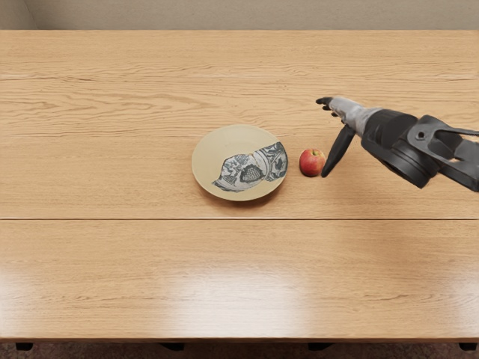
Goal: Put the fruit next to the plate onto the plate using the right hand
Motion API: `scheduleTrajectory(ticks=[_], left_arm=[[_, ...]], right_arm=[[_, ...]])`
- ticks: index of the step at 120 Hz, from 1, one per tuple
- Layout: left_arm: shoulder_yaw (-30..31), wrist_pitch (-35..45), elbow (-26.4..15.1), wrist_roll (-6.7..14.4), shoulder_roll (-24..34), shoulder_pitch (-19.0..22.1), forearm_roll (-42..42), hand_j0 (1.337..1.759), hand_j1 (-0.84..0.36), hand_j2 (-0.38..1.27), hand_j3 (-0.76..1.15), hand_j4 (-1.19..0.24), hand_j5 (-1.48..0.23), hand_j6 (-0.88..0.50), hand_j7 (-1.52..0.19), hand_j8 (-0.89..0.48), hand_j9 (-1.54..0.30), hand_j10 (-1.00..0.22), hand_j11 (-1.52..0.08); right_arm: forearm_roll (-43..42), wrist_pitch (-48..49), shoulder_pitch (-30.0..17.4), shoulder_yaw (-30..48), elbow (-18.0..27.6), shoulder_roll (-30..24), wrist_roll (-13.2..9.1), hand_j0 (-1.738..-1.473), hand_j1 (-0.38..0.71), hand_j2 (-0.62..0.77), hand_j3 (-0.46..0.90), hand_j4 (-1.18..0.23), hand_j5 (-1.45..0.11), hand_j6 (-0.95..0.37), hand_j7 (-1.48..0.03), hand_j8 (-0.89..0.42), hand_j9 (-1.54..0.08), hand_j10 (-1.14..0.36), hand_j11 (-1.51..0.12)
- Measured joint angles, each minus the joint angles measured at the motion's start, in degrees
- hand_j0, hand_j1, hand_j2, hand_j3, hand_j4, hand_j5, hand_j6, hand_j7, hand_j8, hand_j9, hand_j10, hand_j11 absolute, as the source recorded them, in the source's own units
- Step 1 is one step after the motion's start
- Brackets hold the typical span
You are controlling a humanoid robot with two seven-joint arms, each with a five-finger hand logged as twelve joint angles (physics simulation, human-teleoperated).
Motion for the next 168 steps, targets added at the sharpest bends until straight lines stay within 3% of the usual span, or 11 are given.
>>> scheduleTrajectory(ticks=[28,66,87,168], left_arm=[[0.0,0.0,0.0,0.0,0.0,0.0,0.0,1.658,0.07,0.05,0.00,-0.23,-0.30,-0.23,-0.30,-0.23,-0.30,-0.23,-0.30],[0.0,0.0,0.0,0.0,0.0,0.0,0.0,1.658,0.07,0.05,0.00,-0.23,-0.30,-0.23,-0.30,-0.23,-0.30,-0.23,-0.30],[0.0,0.0,0.0,0.0,0.0,0.0,0.0,1.658,0.07,0.05,0.00,-0.23,-0.30,-0.23,-0.30,-0.23,-0.30,-0.23,-0.30],[0.0,0.0,0.0,0.0,0.0,0.0,0.0,1.658,0.07,0.05,0.00,-0.23,-0.30,-0.23,-0.30,-0.23,-0.30,-0.23,-0.30]], right_arm=[[0.0,-7.3,0.6,-5.5,-0.3,3.8,-0.1,-1.658,-0.28,-0.01,0.00,-0.06,-0.08,-0.06,-0.08,-0.06,-0.08,-0.06,-0.08],[-0.1,-10.1,1.0,-8.6,-1.5,6.1,-0.1,-1.658,-0.02,-0.05,0.00,-0.28,-0.36,-0.28,-0.36,-0.28,-0.36,-0.28,-0.36],[-0.2,-10.5,1.0,-10.0,-4.3,8.8,-0.1,-1.658,0.06,-0.07,0.00,-0.34,-0.44,-0.34,-0.44,-0.34,-0.44,-0.34,-0.44],[-0.4,-15.4,1.7,-18.0,-9.8,13.4,-0.1,-1.658,0.11,-0.07,0.00,-0.38,-0.50,-0.38,-0.50,-0.38,-0.50,-0.38,-0.50]])
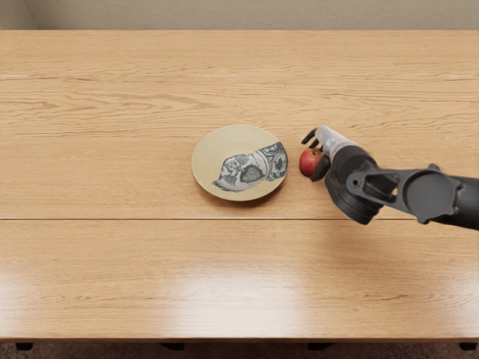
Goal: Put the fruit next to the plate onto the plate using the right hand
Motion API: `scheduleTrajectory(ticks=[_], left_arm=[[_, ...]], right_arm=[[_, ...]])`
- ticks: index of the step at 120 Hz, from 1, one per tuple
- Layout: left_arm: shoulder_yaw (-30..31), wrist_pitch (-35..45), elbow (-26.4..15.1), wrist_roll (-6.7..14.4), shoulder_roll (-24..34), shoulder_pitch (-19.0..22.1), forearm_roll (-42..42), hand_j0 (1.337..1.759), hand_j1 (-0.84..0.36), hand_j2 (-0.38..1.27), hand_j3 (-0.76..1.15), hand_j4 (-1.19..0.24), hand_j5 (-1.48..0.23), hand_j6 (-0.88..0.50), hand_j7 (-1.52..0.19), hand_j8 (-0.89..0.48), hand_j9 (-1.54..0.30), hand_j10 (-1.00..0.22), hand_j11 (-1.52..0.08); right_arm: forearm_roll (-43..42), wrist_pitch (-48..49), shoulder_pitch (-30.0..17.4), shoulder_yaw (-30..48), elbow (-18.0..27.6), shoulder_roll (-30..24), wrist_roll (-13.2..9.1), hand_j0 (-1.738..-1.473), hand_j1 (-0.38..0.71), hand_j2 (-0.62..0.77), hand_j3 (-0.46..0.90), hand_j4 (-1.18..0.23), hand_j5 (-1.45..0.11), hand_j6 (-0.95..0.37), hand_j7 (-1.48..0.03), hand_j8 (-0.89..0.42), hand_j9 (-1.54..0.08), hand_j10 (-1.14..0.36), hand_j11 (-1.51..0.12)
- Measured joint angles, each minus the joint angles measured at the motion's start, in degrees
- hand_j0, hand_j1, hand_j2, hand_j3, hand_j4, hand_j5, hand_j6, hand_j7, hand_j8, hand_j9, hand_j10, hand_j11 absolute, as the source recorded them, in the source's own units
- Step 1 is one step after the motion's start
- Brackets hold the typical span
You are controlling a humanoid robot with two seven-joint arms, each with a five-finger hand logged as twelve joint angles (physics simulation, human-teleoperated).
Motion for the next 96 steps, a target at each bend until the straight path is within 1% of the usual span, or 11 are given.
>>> scheduleTrajectory(ticks=[26,30,46,55,61,74,79,81,83,91,96], left_arm=[[0.0,0.0,0.0,0.0,0.0,0.0,0.0,1.658,0.07,0.05,0.00,-0.23,-0.30,-0.23,-0.30,-0.23,-0.30,-0.23,-0.30],[0.0,0.0,0.0,0.0,0.0,0.0,0.0,1.658,0.07,0.05,0.00,-0.23,-0.30,-0.23,-0.30,-0.23,-0.30,-0.23,-0.30],[0.0,0.0,0.0,0.0,0.0,0.0,0.0,1.658,0.07,0.05,0.00,-0.23,-0.30,-0.23,-0.30,-0.23,-0.30,-0.23,-0.30],[0.0,0.0,0.0,0.0,0.0,0.0,0.0,1.658,0.07,0.05,0.00,-0.23,-0.30,-0.23,-0.30,-0.23,-0.30,-0.23,-0.30],[0.0,0.0,0.0,0.0,0.0,0.0,0.0,1.658,0.07,0.05,0.00,-0.23,-0.30,-0.23,-0.30,-0.23,-0.30,-0.23,-0.30],[0.0,0.0,0.0,0.0,0.0,0.0,0.0,1.658,0.07,0.05,0.00,-0.23,-0.30,-0.23,-0.30,-0.23,-0.30,-0.23,-0.30],[0.0,0.0,0.0,0.0,0.0,0.0,0.0,1.658,0.07,0.05,0.00,-0.23,-0.30,-0.23,-0.30,-0.23,-0.30,-0.23,-0.30],[0.0,0.0,0.0,0.0,0.0,0.0,0.0,1.658,0.07,0.05,0.00,-0.23,-0.30,-0.23,-0.30,-0.23,-0.30,-0.23,-0.30],[0.0,0.0,0.0,0.0,0.0,0.0,0.0,1.658,0.07,0.05,0.00,-0.23,-0.30,-0.23,-0.30,-0.23,-0.30,-0.23,-0.30],[0.0,0.0,0.0,0.0,0.0,0.0,0.0,1.658,0.07,0.05,0.00,-0.23,-0.30,-0.23,-0.30,-0.23,-0.30,-0.23,-0.30],[0.0,0.0,0.0,0.0,0.0,0.0,0.0,1.658,0.07,0.05,0.00,-0.23,-0.30,-0.23,-0.30,-0.23,-0.30,-0.23,-0.30]], right_arm=[[0.3,0.0,0.0,-0.5,-0.3,0.5,0.0,-1.658,0.21,-0.08,0.00,-0.47,-0.61,-0.46,-0.61,-0.47,-0.61,-0.47,-0.61],[0.4,0.0,0.0,-0.6,-0.4,0.6,-0.1,-1.657,0.22,-0.08,0.00,-0.49,-0.63,-0.45,-0.63,-0.50,-0.62,-0.44,-0.65],[0.8,0.2,0.1,-0.7,-0.5,0.8,-0.1,-1.652,0.26,-0.04,0.00,-0.59,-0.68,-0.38,-0.73,-0.39,-0.78,-0.33,-0.82],[1.3,0.5,0.1,-0.7,-0.5,0.8,-0.1,-1.649,0.28,-0.03,0.00,-0.55,-0.75,-0.34,-0.80,-0.35,-0.84,-0.29,-0.89],[2.0,0.7,0.4,-0.7,-0.5,0.7,-0.1,-1.647,0.29,0.00,0.00,-0.53,-0.80,-0.31,-0.85,-0.34,-0.83,-0.28,-0.89],[3.8,1.6,0.9,-0.7,-0.5,0.5,0.0,-1.648,0.32,0.12,0.00,-0.56,-0.87,-0.31,-0.93,-0.32,-0.83,-0.25,-0.89],[4.9,2.3,1.4,-0.6,-0.5,0.1,0.2,-1.649,0.33,0.16,0.00,-0.56,-0.90,-0.30,-0.95,-0.38,-0.73,-0.31,-0.80],[5.4,2.7,1.7,-0.6,-0.5,-0.2,0.2,-1.649,0.33,0.17,0.00,-0.56,-0.92,-0.30,-0.96,-0.40,-0.75,-0.35,-0.72],[6.0,3.0,1.9,-0.5,-0.5,-0.4,0.2,-1.649,0.33,0.18,0.00,-0.56,-0.93,-0.30,-0.96,-0.43,-0.77,-0.39,-0.69],[8.2,5.0,3.1,-0.4,-0.4,-1.7,0.0,-1.650,0.33,0.20,0.00,-0.56,-0.97,-0.30,-0.98,-0.42,-0.85,-0.50,-0.79],[9.5,6.6,3.9,-0.4,-0.3,-2.6,0.0,-1.649,0.31,0.18,0.00,-0.55,-0.98,-0.30,-0.99,-0.41,-0.89,-0.55,-0.84]])
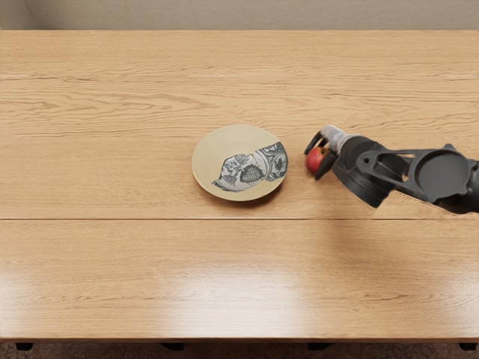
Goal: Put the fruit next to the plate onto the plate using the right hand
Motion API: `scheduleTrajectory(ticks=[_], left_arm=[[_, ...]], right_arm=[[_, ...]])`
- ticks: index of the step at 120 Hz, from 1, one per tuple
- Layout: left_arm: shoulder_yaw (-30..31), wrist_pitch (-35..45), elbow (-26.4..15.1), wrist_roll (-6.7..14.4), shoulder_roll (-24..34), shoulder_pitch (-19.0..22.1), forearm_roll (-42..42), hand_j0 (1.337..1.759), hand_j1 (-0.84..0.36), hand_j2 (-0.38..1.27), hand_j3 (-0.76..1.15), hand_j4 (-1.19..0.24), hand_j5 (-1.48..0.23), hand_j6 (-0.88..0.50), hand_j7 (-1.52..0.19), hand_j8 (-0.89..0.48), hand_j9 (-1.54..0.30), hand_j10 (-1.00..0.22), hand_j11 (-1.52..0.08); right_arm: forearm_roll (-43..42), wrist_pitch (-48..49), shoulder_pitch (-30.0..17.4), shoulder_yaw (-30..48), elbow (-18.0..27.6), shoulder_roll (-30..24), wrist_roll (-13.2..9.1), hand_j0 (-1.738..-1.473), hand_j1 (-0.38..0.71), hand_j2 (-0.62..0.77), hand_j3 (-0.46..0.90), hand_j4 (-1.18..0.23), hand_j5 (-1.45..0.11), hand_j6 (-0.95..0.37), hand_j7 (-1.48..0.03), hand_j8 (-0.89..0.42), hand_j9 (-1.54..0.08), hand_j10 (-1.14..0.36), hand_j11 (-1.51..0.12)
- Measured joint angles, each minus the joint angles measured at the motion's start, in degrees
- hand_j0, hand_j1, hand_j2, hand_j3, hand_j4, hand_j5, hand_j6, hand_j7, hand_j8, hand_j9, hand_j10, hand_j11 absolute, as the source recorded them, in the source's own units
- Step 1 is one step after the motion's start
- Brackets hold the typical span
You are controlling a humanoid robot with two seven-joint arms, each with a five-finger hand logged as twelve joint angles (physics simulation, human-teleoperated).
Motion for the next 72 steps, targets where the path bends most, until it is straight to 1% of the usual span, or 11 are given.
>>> scheduleTrajectory(ticks=[4,11,16,29,46,60,72], left_arm=[[0.0,0.0,0.0,0.0,0.0,0.0,0.0,1.658,0.07,0.05,0.00,-0.23,-0.30,-0.23,-0.30,-0.23,-0.30,-0.23,-0.30],[0.0,0.0,0.0,0.0,0.0,0.0,0.0,1.658,0.07,0.05,0.00,-0.23,-0.30,-0.23,-0.30,-0.23,-0.30,-0.23,-0.30],[0.0,0.0,0.0,0.0,0.0,0.0,0.0,1.658,0.07,0.05,0.00,-0.23,-0.30,-0.23,-0.30,-0.23,-0.30,-0.23,-0.30],[0.0,0.0,0.0,0.0,0.0,0.0,0.0,1.658,0.07,0.05,0.00,-0.23,-0.30,-0.23,-0.30,-0.23,-0.30,-0.23,-0.30],[0.0,0.0,0.0,0.0,0.0,0.0,0.0,1.658,0.07,0.05,0.00,-0.23,-0.30,-0.23,-0.30,-0.23,-0.30,-0.23,-0.30],[0.0,0.0,0.0,0.0,0.0,0.0,0.0,1.658,0.07,0.05,0.00,-0.23,-0.30,-0.23,-0.30,-0.23,-0.30,-0.23,-0.30],[0.0,0.0,0.0,0.0,0.0,0.0,0.0,1.658,0.07,0.05,0.00,-0.23,-0.30,-0.23,-0.30,-0.23,-0.30,-0.23,-0.30]], right_arm=[[1.0,1.6,0.7,0.1,0.1,-0.8,0.0,-1.648,0.29,0.13,0.00,-0.56,-0.99,-0.31,-1.00,-0.40,-0.91,-0.59,-0.87],[2.5,5.1,1.8,1.1,0.2,-2.1,0.0,-1.648,0.27,0.12,0.00,-0.58,-1.00,-0.32,-1.01,-0.40,-0.94,-0.64,-0.91],[3.4,8.2,2.3,2.5,0.3,-3.1,0.0,-1.648,0.29,0.14,0.00,-0.57,-1.01,-0.31,-1.02,-0.39,-0.96,-0.67,-0.94],[7.2,17.6,3.6,6.4,0.4,-6.4,0.0,-1.648,0.32,0.18,0.00,-0.54,-1.03,-0.29,-1.02,-0.35,-0.99,-0.63,-0.99],[12.3,27.9,4.5,12.1,0.5,-9.8,0.0,-1.648,0.33,0.20,0.00,-0.53,-1.05,-0.27,-1.03,-0.31,-1.01,-0.61,-1.02],[15.8,32.7,5.9,15.0,0.6,-10.6,0.0,-1.648,0.32,0.20,0.00,-0.53,-1.05,-0.28,-1.03,-0.32,-1.02,-0.62,-1.03],[18.8,34.5,7.8,16.0,1.3,-10.3,0.0,-1.648,0.32,0.20,0.00,-0.54,-1.04,-0.28,-1.03,-0.33,-1.03,-0.62,-1.04]])
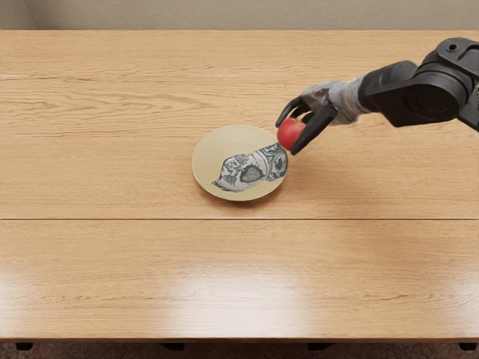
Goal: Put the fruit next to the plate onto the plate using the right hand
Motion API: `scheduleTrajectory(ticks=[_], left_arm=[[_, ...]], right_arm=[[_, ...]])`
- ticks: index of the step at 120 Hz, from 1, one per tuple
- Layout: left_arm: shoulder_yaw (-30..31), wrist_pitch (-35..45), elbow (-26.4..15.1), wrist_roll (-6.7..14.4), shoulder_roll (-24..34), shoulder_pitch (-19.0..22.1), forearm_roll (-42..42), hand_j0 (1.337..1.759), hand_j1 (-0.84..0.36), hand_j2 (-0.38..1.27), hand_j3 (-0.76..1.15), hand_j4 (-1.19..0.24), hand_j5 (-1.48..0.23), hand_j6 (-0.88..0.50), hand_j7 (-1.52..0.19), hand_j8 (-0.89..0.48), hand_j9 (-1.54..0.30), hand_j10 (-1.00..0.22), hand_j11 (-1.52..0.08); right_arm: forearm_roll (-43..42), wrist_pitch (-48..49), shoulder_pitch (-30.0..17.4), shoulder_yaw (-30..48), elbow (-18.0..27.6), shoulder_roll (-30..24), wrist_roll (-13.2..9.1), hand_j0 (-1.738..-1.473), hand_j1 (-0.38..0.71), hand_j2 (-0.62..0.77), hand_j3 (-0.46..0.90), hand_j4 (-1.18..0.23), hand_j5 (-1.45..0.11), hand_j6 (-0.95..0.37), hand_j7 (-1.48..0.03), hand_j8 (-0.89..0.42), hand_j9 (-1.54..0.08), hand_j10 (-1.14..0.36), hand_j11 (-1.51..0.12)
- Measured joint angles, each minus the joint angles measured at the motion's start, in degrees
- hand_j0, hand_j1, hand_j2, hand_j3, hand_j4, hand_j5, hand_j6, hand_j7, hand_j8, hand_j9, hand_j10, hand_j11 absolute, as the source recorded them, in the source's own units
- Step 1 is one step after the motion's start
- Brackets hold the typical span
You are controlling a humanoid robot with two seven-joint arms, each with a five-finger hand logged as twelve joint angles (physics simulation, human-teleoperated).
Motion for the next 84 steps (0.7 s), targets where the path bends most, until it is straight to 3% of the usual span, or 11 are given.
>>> scheduleTrajectory(ticks=[40,59,84], left_arm=[[0.0,0.0,0.0,0.0,0.0,0.0,0.0,1.658,0.07,0.05,0.00,-0.23,-0.30,-0.23,-0.30,-0.23,-0.30,-0.23,-0.30],[0.0,0.0,0.0,0.0,0.0,0.0,0.0,1.658,0.07,0.05,0.00,-0.23,-0.30,-0.23,-0.30,-0.23,-0.30,-0.23,-0.30],[0.0,0.0,0.0,0.0,0.0,0.0,0.0,1.658,0.07,0.05,0.00,-0.23,-0.30,-0.23,-0.30,-0.23,-0.30,-0.23,-0.30]], right_arm=[[2.3,-2.6,1.2,1.7,0.3,7.7,0.0,-1.648,0.31,0.18,0.00,-0.53,-1.05,-0.28,-1.04,-0.33,-1.05,-0.62,-1.06],[1.0,-3.6,-0.9,1.9,-3.3,12.7,0.0,-1.647,0.27,0.09,0.00,-0.55,-1.05,-0.29,-1.04,-0.35,-1.06,-0.64,-1.07],[-0.1,-3.8,-2.7,2.0,-6.0,15.3,0.0,-1.646,0.30,0.16,0.00,-0.54,-1.03,-0.29,-1.04,-0.34,-1.05,-0.64,-1.06]])
